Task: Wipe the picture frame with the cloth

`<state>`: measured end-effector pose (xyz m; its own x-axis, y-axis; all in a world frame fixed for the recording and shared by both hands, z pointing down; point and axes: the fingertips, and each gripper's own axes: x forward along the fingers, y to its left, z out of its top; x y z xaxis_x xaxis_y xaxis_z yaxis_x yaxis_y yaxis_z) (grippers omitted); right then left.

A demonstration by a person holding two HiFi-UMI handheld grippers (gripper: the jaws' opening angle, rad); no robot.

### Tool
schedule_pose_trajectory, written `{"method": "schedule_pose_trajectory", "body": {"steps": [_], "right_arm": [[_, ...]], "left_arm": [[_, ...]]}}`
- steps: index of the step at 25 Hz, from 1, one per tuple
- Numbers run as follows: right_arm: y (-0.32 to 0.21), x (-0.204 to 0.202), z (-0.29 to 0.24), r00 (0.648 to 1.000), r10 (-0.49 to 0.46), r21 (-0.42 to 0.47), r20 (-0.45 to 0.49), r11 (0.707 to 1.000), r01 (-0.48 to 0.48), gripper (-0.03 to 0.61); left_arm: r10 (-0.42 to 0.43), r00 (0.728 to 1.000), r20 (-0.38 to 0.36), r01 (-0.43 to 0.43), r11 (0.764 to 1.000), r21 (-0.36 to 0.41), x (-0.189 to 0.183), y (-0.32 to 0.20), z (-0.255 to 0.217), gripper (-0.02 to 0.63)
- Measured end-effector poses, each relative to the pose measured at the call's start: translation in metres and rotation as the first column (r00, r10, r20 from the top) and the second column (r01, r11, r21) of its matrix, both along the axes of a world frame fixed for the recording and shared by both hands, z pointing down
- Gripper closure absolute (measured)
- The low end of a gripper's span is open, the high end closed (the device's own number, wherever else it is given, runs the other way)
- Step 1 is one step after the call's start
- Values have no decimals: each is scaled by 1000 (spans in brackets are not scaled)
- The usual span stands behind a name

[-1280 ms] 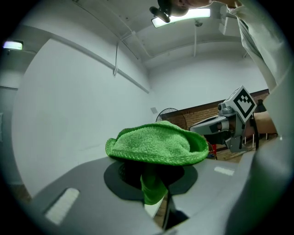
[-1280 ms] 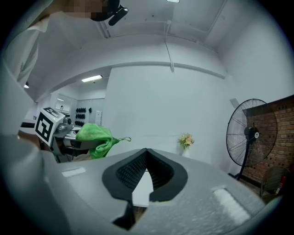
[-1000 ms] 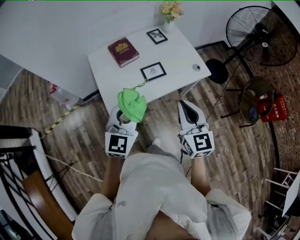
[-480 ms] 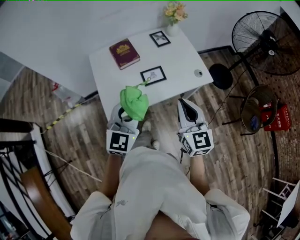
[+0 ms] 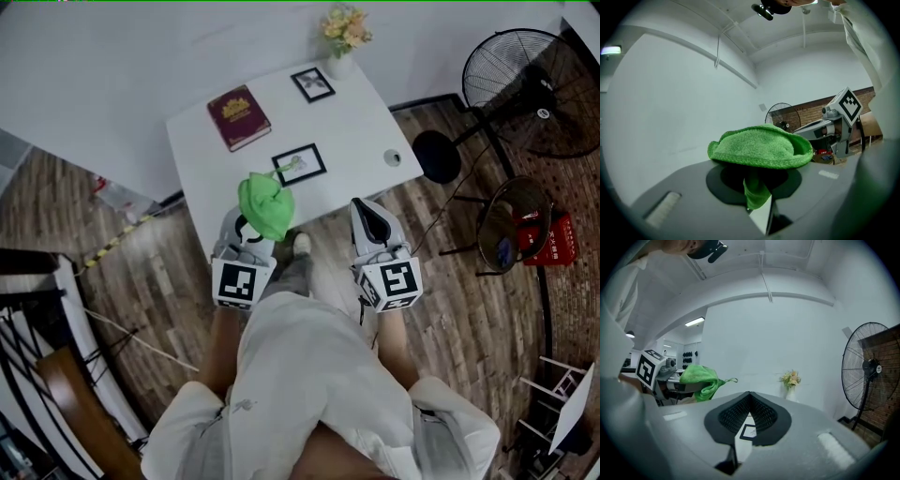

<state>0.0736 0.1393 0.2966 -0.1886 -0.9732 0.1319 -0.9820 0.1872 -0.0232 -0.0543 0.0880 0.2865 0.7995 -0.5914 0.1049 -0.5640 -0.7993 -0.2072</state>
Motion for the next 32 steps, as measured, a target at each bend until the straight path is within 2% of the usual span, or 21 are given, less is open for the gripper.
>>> {"method": "schedule_pose_trajectory", "body": {"steps": [16,32], "right_arm": [[-116,37,45,999,-32,-146,-2,989,31,574],[-190,53,115,999,-39,-337,-3,941,36,571]], "left_arm": [[-12,999,35,16,992,-126,40,-108,50,525],[18,999,34,-7,961,-277,70,-183,113,525]]}}
